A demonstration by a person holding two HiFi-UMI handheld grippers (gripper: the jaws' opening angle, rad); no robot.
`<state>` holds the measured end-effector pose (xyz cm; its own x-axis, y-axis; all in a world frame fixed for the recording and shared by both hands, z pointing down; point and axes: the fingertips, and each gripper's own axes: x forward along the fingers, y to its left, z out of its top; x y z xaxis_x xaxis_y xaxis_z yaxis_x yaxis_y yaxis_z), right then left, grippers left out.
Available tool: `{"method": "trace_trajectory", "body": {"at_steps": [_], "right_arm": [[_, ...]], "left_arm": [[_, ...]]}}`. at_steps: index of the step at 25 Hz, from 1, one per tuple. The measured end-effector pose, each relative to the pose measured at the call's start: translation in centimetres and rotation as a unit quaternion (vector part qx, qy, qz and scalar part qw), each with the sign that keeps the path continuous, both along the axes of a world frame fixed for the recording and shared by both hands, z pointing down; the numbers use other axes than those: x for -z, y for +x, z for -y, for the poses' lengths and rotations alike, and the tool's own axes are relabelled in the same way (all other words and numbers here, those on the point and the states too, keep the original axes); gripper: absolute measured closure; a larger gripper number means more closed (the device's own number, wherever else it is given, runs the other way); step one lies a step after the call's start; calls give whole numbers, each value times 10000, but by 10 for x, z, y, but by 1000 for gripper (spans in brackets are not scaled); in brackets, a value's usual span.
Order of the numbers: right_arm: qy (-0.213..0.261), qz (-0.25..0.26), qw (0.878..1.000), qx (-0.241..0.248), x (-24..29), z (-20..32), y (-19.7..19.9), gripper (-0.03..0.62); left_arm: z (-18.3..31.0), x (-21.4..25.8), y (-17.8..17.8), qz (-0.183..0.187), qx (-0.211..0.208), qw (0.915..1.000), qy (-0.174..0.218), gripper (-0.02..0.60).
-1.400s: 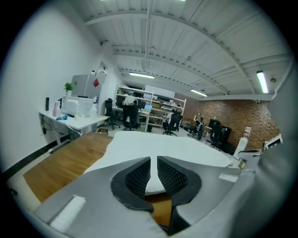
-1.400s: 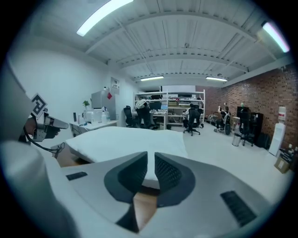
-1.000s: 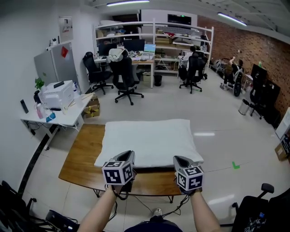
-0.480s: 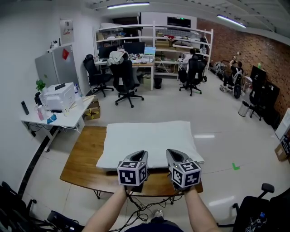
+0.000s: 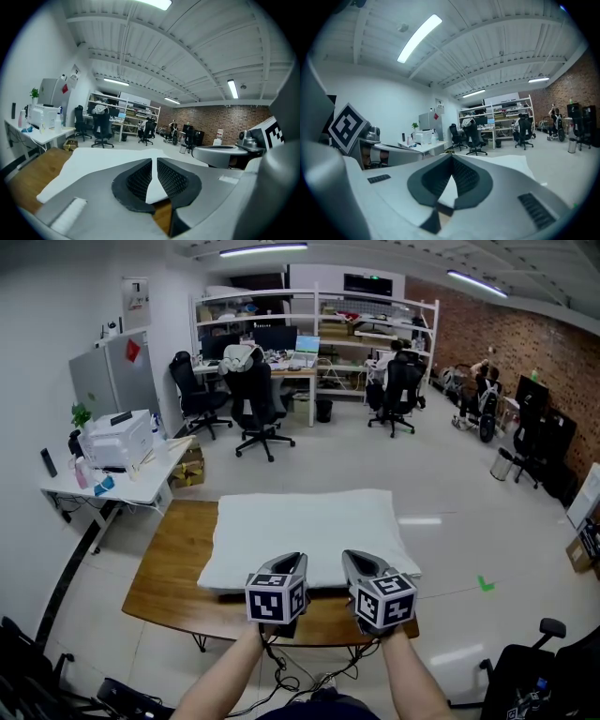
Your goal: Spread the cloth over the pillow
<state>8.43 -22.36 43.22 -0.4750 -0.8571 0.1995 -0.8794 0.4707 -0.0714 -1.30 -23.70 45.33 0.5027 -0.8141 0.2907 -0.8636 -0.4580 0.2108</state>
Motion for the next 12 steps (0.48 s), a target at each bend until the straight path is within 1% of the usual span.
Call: {"method": "trace_trajectory", "body": {"at_steps": [7,12], "right_arm": [[-25,85,9999,75,1,-2,2,591],[-27,88,9999,128,1,3,-4,591]], "left_arm": [[1,2,5,4,-44,10000,14,540],[7,1,1,-19,-26,10000,3,540]]}}
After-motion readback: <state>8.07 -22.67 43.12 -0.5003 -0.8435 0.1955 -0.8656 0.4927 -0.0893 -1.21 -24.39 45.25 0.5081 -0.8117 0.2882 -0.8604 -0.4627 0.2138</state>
